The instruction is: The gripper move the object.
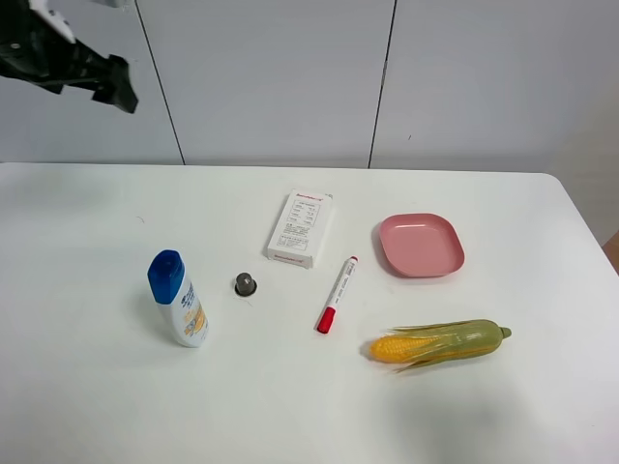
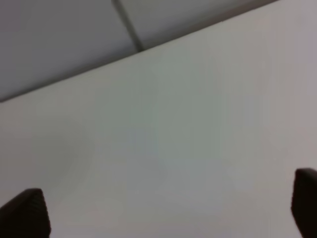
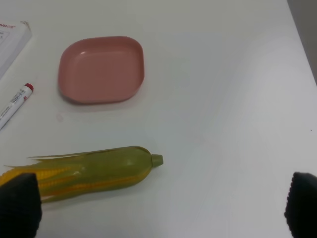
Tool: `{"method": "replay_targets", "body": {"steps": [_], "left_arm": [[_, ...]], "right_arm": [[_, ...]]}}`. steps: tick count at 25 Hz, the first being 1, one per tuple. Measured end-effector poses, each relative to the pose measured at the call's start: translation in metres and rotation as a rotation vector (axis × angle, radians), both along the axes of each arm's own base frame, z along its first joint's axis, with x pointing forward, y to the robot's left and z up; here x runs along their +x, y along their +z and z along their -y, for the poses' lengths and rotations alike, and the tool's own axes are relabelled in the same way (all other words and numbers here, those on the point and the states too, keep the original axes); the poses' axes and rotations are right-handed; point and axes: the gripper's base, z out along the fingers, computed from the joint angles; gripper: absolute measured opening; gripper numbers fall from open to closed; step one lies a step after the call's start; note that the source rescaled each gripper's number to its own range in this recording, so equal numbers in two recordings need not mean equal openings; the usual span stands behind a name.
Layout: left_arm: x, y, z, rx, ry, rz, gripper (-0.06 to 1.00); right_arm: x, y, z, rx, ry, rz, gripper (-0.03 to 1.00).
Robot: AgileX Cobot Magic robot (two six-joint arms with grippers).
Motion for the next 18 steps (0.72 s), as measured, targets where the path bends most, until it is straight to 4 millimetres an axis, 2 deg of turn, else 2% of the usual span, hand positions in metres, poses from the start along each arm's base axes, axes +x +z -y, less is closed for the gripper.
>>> {"method": "replay_targets", "body": {"steps": [4,7,12,18], "left_arm": [[-0.044,0.010,-0.037,0.011,0.097,0.041,1.00],[-0.084,0.023,-0.049,0.014,0.146,0.093,1.00],[-0.155,0.045,-0.052,0.024,0.193,0.219,1.00],[-0.233,0.053,-0.041,-0.002,0.217,0.356,1.00]], "right_arm": [[0.000,0.000,0.000,0.000,0.000,0.000,1.00],[0.000,0.000,0.000,0.000,0.000,0.000,1.00],[0.000,0.000,0.000,0.000,0.000,0.000,1.00],[0.000,0.000,0.000,0.000,0.000,0.000,1.00]]}}
